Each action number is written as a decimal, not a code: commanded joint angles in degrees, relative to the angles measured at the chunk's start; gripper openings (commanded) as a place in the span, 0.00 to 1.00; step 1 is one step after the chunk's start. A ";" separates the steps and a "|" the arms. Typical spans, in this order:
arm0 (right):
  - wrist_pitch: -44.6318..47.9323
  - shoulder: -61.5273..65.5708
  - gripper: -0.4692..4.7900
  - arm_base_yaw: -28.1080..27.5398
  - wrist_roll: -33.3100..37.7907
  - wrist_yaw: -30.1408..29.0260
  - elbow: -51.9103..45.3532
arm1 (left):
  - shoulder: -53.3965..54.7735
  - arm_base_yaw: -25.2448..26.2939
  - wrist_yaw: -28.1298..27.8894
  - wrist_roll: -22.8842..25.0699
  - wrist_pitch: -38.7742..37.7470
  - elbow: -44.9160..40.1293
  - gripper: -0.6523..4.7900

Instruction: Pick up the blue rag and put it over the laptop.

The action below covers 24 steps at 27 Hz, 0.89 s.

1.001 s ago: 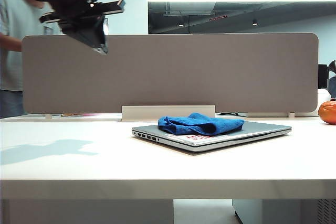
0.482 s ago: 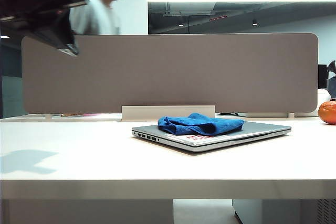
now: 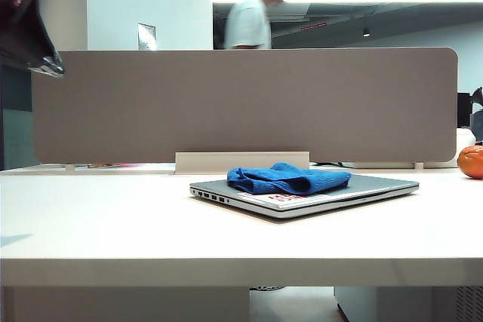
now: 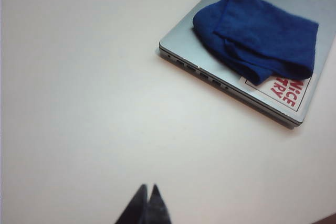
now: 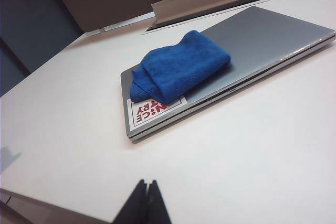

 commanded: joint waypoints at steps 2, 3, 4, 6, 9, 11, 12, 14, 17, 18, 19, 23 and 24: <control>0.79 -0.13 0.09 0.04 -0.17 -0.02 -0.22 | -3.08 -0.07 -0.37 -2.97 0.63 -2.16 0.11; 0.79 -0.13 0.09 0.04 -0.17 -0.02 -0.22 | -4.20 -0.07 -0.94 -2.97 0.26 -2.67 0.11; 0.79 -0.13 0.09 0.04 -0.17 -0.02 -0.22 | -4.96 -0.07 -1.27 -2.97 0.22 -3.13 0.11; 0.79 -0.13 0.09 0.02 -0.17 -0.02 -0.22 | -6.86 -0.07 -1.31 -2.95 -0.11 -3.98 0.11; 0.79 -0.13 0.09 0.02 -0.17 -0.02 -0.22 | -9.64 -0.07 -2.10 -2.93 -0.74 -5.20 0.11; 0.79 -0.13 0.09 0.02 -0.17 -0.02 -0.22 | -10.53 -0.09 -2.14 -2.95 -1.07 -5.66 0.11; 0.79 -0.13 0.09 0.02 -0.17 -0.02 -0.22 | -10.82 -0.09 -2.14 -2.95 -1.55 -5.75 0.11; 0.79 -0.13 0.09 0.02 -0.20 -0.02 -0.22 | -11.04 -0.11 -2.12 -2.95 -2.23 -5.79 0.11; 0.90 -0.13 0.09 0.02 -0.26 0.15 -0.22 | -11.13 -0.11 -2.12 -2.95 -2.27 -5.99 0.11; 1.01 -0.13 0.09 -0.07 -0.57 1.16 -0.22 | -11.13 -0.11 -2.12 -2.93 -2.27 -5.99 0.11; 0.81 -0.13 0.09 -0.04 -1.51 4.04 -0.22 | -11.13 -0.11 -2.12 -2.93 -2.29 -5.99 0.11; 0.81 -0.13 0.09 -0.04 -1.88 9.70 -0.22 | -11.13 -0.11 -2.14 -2.93 -2.29 -6.08 0.11; 0.81 -0.13 0.09 -0.04 -2.14 11.39 -0.22 | -11.13 -0.11 -2.14 -2.93 -2.29 -6.08 0.11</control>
